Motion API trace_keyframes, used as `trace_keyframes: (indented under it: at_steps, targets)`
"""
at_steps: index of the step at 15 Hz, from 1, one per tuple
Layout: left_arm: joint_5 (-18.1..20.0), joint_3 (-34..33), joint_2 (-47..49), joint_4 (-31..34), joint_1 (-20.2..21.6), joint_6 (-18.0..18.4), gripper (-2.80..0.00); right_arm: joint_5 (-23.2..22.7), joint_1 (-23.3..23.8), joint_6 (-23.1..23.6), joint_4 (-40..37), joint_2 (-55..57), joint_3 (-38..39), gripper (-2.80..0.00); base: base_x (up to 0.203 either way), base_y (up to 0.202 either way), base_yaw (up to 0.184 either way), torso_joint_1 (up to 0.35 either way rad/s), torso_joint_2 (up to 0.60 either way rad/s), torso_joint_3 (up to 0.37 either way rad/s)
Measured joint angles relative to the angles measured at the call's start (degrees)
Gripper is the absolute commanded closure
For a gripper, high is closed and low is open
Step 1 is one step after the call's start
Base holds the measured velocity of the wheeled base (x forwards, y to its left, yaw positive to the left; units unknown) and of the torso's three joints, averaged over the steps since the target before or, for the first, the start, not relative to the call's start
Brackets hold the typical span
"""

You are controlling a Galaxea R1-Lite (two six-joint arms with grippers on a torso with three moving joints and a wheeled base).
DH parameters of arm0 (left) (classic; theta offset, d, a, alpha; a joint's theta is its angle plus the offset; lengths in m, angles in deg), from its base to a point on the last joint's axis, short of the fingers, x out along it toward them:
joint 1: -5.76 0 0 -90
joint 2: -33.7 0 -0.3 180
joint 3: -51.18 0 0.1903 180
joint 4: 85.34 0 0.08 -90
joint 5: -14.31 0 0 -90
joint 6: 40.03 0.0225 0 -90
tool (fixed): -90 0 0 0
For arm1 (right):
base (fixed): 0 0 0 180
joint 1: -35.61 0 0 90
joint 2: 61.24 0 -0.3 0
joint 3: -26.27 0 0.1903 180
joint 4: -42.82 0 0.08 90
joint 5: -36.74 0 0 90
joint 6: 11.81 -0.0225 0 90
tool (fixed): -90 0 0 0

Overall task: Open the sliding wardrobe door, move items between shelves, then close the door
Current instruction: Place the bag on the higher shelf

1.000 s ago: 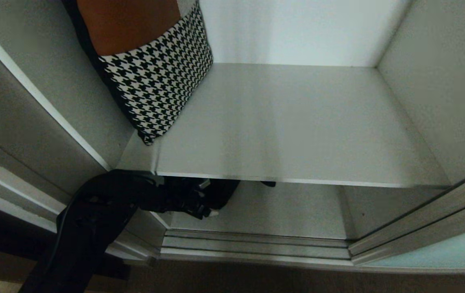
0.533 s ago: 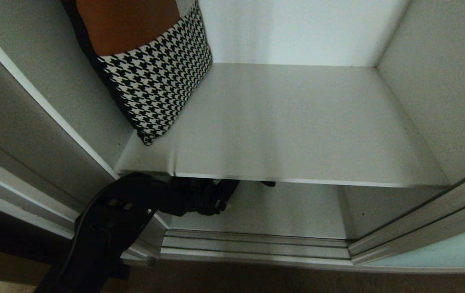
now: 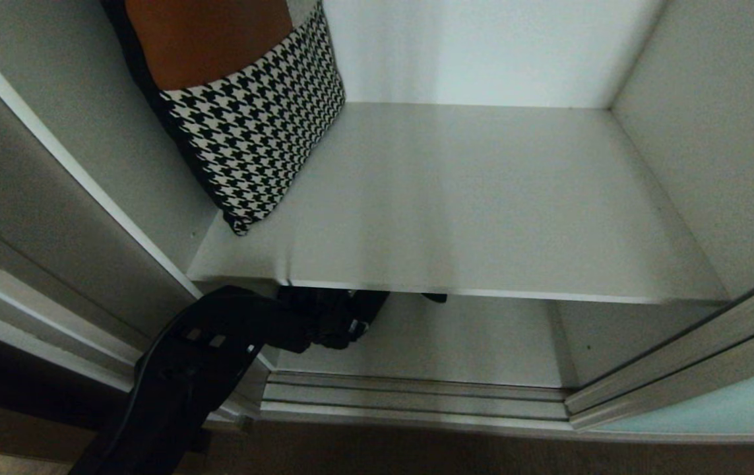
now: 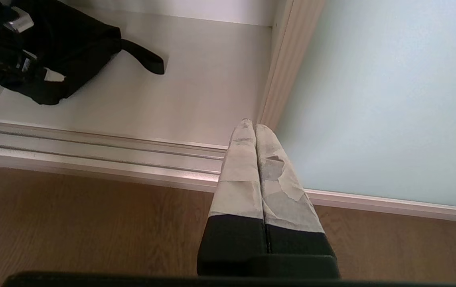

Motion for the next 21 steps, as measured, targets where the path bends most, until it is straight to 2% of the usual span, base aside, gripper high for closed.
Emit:
trace_keyframes:
  at_steps: [4,9,15,17,21]
  targets:
    - [-1.41,0.02,0.12,3.95,0.13,0.27,-2.80,0.00,0.00,-0.04,0.00,0.00,0.00,0.00,0.000,0.000,0.000,0.000,0.00,0.000]
    - [0.68,-0.26,-0.83,10.67,0.53,0.00,-2.80,0.00,0.00,-0.02,0.00,0.00,0.00,0.00,0.000,0.000,0.000,0.000,0.00,0.000]
    - [4.06,0.15,-0.75,6.25,0.66,-3.20,-2.80,0.00,0.00,-0.04,0.00,0.00,0.00,0.00,0.000,0.000,0.000,0.000,0.00,0.000]
    - [4.16,0.15,-0.30,2.65,0.63,-3.77,-2.80,0.00,0.00,-0.06,0.00,0.00,0.00,0.00,0.000,0.000,0.000,0.000,0.00,0.000]
    - [4.05,0.26,0.39,-0.45,0.69,-3.95,-2.80,0.00,0.00,-0.04,0.00,0.00,0.00,0.00,0.000,0.000,0.000,0.000,0.00,0.000]
